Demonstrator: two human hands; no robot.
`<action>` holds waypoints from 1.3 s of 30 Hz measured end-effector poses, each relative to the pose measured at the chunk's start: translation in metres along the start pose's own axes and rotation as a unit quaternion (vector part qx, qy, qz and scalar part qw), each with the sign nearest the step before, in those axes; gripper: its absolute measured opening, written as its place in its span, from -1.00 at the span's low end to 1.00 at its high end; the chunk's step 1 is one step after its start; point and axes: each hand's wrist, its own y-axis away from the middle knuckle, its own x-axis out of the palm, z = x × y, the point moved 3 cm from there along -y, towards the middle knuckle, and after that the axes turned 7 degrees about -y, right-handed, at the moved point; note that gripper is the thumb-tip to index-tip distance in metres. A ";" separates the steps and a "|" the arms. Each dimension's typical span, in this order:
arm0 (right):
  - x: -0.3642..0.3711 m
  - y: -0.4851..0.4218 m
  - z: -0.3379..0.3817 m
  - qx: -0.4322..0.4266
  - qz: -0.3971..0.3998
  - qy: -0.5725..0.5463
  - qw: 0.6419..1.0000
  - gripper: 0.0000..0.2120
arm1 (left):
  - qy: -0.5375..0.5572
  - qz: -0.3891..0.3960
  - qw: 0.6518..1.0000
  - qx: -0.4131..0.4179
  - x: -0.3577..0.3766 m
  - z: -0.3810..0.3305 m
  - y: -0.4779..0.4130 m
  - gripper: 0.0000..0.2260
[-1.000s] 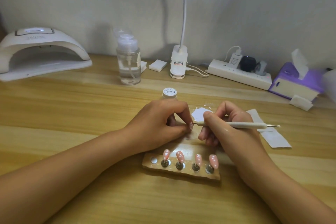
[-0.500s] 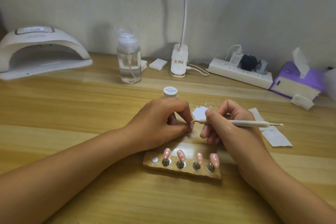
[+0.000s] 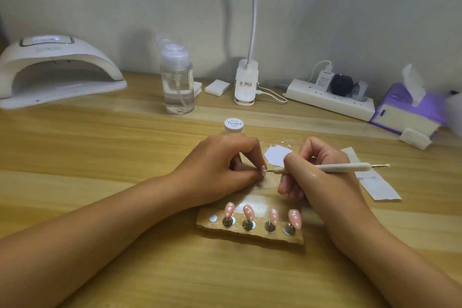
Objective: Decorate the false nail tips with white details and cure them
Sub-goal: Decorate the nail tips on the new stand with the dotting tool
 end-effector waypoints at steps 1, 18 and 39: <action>0.000 0.000 0.000 0.000 0.002 0.001 1.000 -0.82 | 0.001 0.000 1.000 0.000 0.000 0.000 0.000 -0.88; 0.000 -0.001 -0.001 -0.008 0.009 0.022 1.000 -0.83 | 0.010 -0.003 1.000 0.005 0.000 0.001 0.000 -0.86; 0.000 0.001 0.001 0.010 -0.002 0.029 1.000 -0.76 | -0.016 0.000 1.000 0.018 -0.003 -0.004 0.000 -0.88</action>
